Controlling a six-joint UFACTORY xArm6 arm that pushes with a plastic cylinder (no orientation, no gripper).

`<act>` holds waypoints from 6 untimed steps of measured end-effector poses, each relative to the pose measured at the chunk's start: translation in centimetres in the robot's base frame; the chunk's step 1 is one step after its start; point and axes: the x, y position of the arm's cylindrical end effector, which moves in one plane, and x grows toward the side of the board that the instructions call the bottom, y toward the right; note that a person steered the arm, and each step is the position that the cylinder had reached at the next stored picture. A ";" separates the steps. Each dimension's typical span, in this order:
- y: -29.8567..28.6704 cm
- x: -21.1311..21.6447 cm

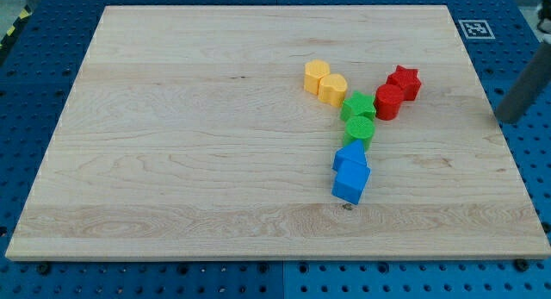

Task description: Move the arm bottom side of the red circle

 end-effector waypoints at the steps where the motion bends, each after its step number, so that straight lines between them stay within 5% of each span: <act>1: -3.1 0.9; 4: -12.5 0.9; 6: -13.7 0.9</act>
